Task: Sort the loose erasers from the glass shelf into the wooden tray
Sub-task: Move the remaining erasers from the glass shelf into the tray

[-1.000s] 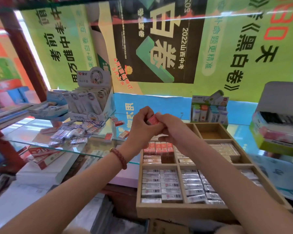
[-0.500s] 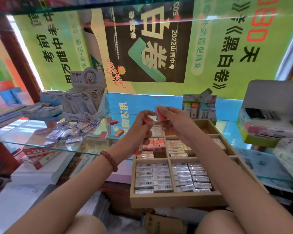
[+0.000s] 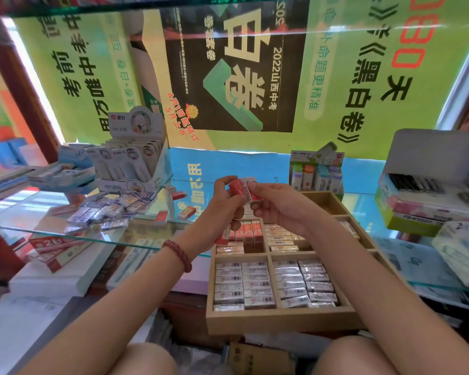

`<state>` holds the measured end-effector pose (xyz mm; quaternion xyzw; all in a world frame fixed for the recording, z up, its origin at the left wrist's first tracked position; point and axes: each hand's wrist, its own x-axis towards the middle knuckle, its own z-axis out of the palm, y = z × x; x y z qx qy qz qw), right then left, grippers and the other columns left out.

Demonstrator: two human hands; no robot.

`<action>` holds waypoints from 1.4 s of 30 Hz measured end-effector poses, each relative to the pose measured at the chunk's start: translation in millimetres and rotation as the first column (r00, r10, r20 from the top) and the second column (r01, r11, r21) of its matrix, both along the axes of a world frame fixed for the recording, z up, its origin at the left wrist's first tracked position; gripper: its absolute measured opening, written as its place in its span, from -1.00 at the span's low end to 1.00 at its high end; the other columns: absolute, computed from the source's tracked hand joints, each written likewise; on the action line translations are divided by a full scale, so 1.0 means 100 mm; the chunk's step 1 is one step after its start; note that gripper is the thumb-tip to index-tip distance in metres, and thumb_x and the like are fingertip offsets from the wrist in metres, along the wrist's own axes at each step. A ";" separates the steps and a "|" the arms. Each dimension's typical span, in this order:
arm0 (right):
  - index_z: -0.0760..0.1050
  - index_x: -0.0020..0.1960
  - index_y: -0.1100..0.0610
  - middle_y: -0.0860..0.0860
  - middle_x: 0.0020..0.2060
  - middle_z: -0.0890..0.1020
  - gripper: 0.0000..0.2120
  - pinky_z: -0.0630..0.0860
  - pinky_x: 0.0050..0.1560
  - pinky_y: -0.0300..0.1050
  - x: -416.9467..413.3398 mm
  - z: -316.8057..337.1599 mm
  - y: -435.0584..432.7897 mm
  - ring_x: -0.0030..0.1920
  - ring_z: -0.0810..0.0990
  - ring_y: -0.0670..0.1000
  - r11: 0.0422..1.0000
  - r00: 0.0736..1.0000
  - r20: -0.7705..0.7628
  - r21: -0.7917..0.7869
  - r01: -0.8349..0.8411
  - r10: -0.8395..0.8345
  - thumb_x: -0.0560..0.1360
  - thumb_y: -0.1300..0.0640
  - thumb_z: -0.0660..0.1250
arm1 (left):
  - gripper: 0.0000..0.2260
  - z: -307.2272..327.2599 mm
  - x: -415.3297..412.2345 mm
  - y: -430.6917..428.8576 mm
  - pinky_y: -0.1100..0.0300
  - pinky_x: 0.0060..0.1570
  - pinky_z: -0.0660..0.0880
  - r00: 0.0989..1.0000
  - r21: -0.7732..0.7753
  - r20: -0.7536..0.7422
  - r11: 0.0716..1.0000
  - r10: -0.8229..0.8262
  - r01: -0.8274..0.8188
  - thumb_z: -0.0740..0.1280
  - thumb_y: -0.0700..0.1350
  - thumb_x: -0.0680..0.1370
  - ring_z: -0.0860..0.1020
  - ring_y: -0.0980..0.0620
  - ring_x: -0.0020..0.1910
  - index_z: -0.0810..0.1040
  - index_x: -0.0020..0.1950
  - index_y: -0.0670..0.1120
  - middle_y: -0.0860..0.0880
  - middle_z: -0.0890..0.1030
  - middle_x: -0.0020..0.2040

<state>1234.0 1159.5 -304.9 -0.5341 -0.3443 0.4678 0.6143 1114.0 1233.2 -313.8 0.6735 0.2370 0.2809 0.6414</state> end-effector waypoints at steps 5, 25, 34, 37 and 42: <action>0.54 -0.02 0.23 0.03 -0.33 0.55 -0.86 0.53 -0.39 -0.31 0.00 -0.03 0.02 -0.40 0.50 -0.11 1.000 0.995 -0.102 -0.014 0.021 -0.022 0.55 0.15 0.30 | -0.88 -0.02 0.05 0.02 0.33 -0.59 0.27 0.999 -0.205 0.033 0.979 0.023 -0.016 0.23 -0.20 0.59 0.33 0.19 -0.53 0.39 0.11 -0.10 -0.01 0.42 -0.26; 0.49 0.23 0.11 -0.11 0.00 0.55 -0.70 0.40 -0.03 -0.39 0.04 -0.07 0.04 -0.03 0.49 -0.23 0.983 0.704 0.710 0.134 -0.126 -0.006 0.57 0.34 0.17 | -0.77 -0.05 0.05 0.15 0.42 -0.65 0.23 0.980 -0.675 0.170 0.711 -0.106 0.195 0.07 -0.19 0.62 0.28 0.19 -0.60 0.42 -0.19 -0.14 0.01 0.38 -0.48; 0.49 0.05 -0.03 -0.17 -0.11 0.58 -0.90 0.46 -0.01 -0.30 0.13 -0.15 0.08 -0.08 0.56 -0.16 0.957 0.645 0.730 0.289 0.009 -0.226 0.56 0.14 0.30 | -0.74 -0.05 0.06 0.15 0.41 -0.66 0.24 0.972 -0.697 0.183 0.677 -0.149 0.235 0.11 -0.10 0.63 0.29 0.20 -0.59 0.50 -0.12 -0.19 -0.01 0.43 -0.46; 0.47 0.03 0.09 -0.07 -0.17 0.57 -0.79 0.45 -0.13 -0.19 0.30 -0.23 0.15 -0.17 0.54 -0.12 0.905 0.495 0.765 0.282 0.319 -0.412 0.60 -0.04 0.17 | -0.71 -0.07 0.08 0.20 0.41 -0.67 0.25 0.985 -0.656 0.160 0.739 -0.066 0.156 0.11 -0.11 0.63 0.30 0.20 -0.61 0.56 -0.03 -0.25 -0.02 0.49 -0.43; 0.47 0.04 0.16 0.03 -0.17 0.61 -0.71 0.58 -0.10 -0.02 0.58 -0.50 0.31 -0.17 0.60 0.03 0.793 0.349 0.914 -0.052 0.606 -0.206 0.53 -0.06 0.21 | -0.82 -0.14 0.07 0.34 0.39 -0.66 0.25 0.966 -0.540 0.152 0.836 0.207 -0.094 0.14 -0.19 0.61 0.28 0.19 -0.61 0.52 -0.05 -0.19 0.00 0.54 -0.45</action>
